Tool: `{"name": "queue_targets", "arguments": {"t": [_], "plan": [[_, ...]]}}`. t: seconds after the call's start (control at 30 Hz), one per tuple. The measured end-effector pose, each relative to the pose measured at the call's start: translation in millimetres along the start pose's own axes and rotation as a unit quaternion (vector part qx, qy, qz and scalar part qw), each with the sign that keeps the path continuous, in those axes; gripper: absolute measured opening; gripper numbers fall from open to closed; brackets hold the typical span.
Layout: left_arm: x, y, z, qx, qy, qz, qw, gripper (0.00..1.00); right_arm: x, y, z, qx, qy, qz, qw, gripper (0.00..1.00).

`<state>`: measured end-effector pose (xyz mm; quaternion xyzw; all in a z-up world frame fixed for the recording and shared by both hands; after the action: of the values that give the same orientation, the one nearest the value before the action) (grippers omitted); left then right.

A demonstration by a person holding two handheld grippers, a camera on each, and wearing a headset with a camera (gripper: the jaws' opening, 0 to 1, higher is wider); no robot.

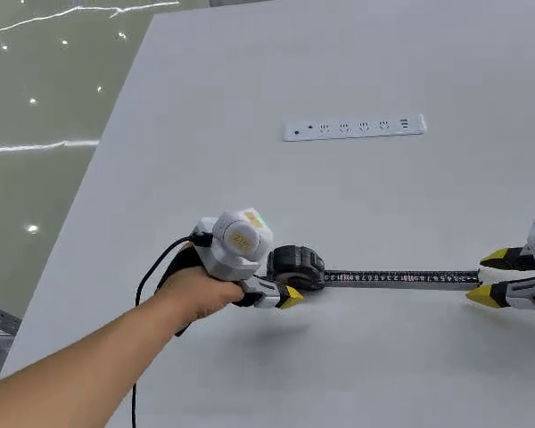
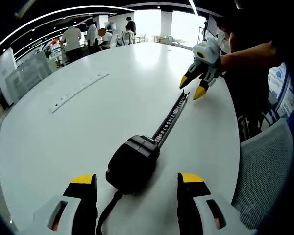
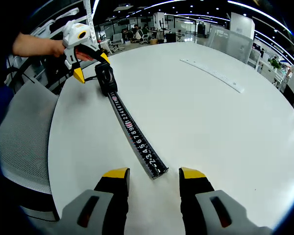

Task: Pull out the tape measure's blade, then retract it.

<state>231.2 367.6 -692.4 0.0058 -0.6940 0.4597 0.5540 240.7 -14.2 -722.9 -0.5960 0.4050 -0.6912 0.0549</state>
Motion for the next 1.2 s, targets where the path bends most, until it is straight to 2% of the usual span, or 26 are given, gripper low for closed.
{"name": "queue_targets", "arguments": {"t": [0.17,0.5,1.0,1.2], "plan": [[7.7,1.4,6.9,0.023,-0.014,0.010,0.9996,0.67,8.6,-2.1,-8.3,-0.028,0.017,0.021,0.9993,0.45],[26.2,4.7,22.5,0.065,-0.033,0.028,0.9970,0.74,26.3,-2.9,-27.0,-0.056,0.034,0.041,0.9970,0.54],[54.6,19.4,51.5,0.098,-0.059,0.034,0.9928,0.82,56.8,-1.8,-62.4,-0.102,0.063,0.070,0.9903,0.67],[71.2,25.7,63.9,0.113,-0.072,0.047,0.9898,0.84,69.8,-5.0,-80.2,-0.109,0.071,0.082,0.9881,0.72]]}}
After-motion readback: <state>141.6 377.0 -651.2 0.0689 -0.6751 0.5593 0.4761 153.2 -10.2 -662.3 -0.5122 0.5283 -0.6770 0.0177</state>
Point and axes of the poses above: the centre of the closed fingertips' face, and the gripper's own axes: x roughly backward along the fingers, z roughly to its right, y roughly out of its underside, the point moved 10 cm from there along x, roughly backward along the fingers, and after that the axes turned 2 degrees about x, right-handed, at the moved point
